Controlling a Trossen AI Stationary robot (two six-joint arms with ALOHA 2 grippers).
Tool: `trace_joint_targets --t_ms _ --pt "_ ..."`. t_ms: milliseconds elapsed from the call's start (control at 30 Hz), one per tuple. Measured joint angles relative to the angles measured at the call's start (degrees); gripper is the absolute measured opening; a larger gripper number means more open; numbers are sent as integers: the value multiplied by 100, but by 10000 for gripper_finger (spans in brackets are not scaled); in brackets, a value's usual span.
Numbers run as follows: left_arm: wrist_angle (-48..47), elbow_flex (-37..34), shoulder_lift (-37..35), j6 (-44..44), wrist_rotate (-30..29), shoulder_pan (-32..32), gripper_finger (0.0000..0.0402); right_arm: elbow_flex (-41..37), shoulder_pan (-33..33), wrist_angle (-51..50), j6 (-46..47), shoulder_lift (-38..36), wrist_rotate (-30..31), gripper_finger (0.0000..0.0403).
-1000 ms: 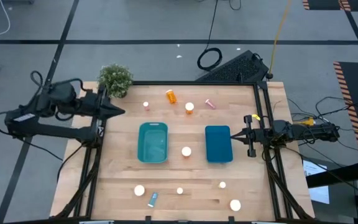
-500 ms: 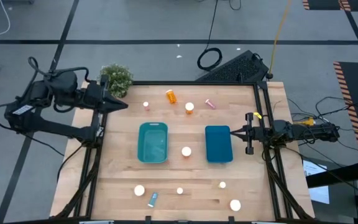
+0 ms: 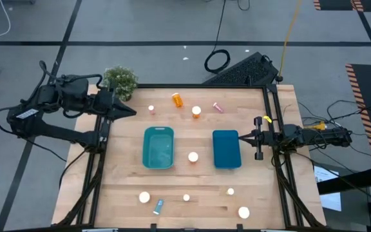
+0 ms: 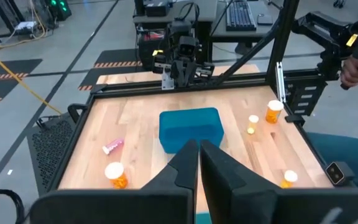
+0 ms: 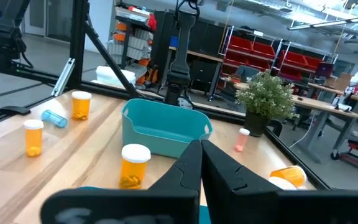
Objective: Pick and place medicine bottles into bin by pill shape (circle, oval)
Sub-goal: Put the top left small pink pill bottle into the green bin
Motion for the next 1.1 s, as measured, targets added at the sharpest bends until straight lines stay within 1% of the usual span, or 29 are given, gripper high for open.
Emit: trace_joint_targets --t_ms 67,167,233,300,400,500,700,867,967,1100 --pt "8 -24 -1 3 -22 0 21 34 2 183 -8 1 93 0" --pt "7 -28 3 42 -207 0 21 245 2 202 202 92 641 0" --pt "9 -28 0 47 -328 -2 21 467 0 115 265 257 888 0" --pt "15 -28 -2 100 -410 -1 21 788 0 249 186 483 885 0" --pt "16 -28 -1 223 -504 0 21 1288 0 144 136 988 897 0" --pt "16 -28 -1 239 -653 0 21 2030 0 64 118 1584 903 0" --pt "18 -28 73 245 -793 -1 21 3944 0 -1179 292 3070 901 0" --pt "57 -32 231 251 -793 -2 21 5576 0 -2612 508 4351 905 0" --pt "56 -30 355 249 -795 -2 21 6361 0 -3319 656 4994 909 0" --pt "24 -30 567 232 -792 -2 21 7220 -1 -3927 810 5651 914 0"
